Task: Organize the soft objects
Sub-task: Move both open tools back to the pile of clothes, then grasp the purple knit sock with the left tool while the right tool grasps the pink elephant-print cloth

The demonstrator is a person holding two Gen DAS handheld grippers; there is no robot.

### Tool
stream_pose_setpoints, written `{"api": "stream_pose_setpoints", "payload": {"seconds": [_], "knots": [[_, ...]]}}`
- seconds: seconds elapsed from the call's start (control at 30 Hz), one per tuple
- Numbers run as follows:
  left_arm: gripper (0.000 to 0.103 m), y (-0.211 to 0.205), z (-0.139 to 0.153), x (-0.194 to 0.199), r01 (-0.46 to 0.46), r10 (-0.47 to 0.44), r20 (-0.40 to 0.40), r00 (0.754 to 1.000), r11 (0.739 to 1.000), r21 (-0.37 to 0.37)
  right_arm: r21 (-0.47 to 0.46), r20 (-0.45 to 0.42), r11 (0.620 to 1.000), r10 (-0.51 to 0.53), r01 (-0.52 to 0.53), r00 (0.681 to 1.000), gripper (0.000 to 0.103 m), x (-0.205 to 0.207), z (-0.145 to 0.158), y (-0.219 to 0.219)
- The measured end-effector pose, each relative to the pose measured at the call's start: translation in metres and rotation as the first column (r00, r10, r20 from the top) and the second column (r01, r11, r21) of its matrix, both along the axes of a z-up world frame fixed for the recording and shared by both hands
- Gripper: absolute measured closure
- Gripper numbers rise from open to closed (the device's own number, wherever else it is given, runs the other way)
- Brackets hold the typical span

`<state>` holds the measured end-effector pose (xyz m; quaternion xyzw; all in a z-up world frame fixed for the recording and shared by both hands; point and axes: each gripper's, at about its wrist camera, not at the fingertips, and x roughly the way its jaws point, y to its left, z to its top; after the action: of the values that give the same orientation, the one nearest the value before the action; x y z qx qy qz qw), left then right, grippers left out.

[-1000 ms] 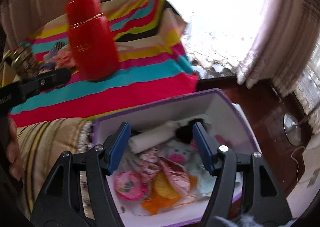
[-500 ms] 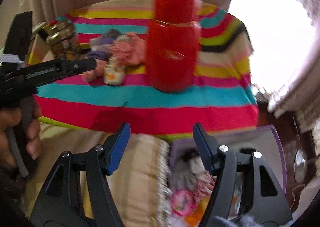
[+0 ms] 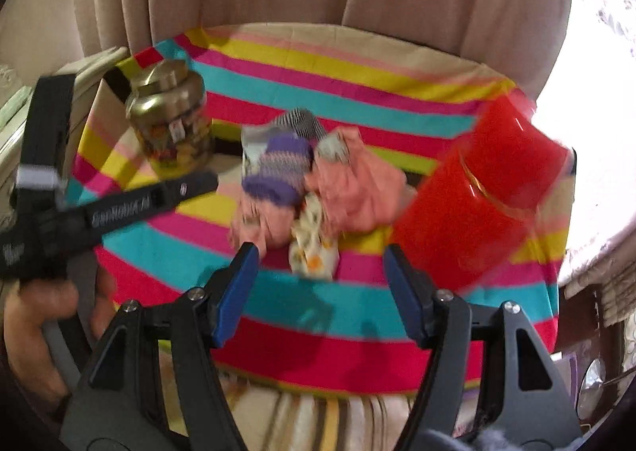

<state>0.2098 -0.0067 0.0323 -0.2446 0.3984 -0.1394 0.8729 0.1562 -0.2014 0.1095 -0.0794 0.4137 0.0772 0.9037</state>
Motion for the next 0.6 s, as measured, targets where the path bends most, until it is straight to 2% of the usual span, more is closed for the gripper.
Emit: {"api": "stream_pose_setpoints", "payload": {"seconds": [0.17,0.33,0.47,0.6], "knots": [[0.052,0.011,0.000,0.020,-0.016,0.016,-0.019,1.000,1.000,-0.018,0.021,-0.001,0.999,-0.031,0.031,1.000,0.030,0.045,0.003,0.020],[0.052,0.014,-0.002,0.047,-0.038,0.037,-0.061,0.997,0.999,-0.018,0.041,-0.033,0.997,-0.067,0.069,0.997,0.029,0.090,-0.007,0.034],[0.052,0.013,-0.011,0.076,-0.077,0.074,-0.109,0.991,0.997,-0.018,0.059,-0.076,0.990,-0.121,0.125,0.990,0.028,0.126,-0.017,0.027],[0.052,0.009,-0.025,0.097,-0.095,0.092,-0.143,0.985,0.995,-0.014,0.031,-0.105,0.986,-0.162,0.166,0.981,0.028,0.153,-0.038,0.019]]}}
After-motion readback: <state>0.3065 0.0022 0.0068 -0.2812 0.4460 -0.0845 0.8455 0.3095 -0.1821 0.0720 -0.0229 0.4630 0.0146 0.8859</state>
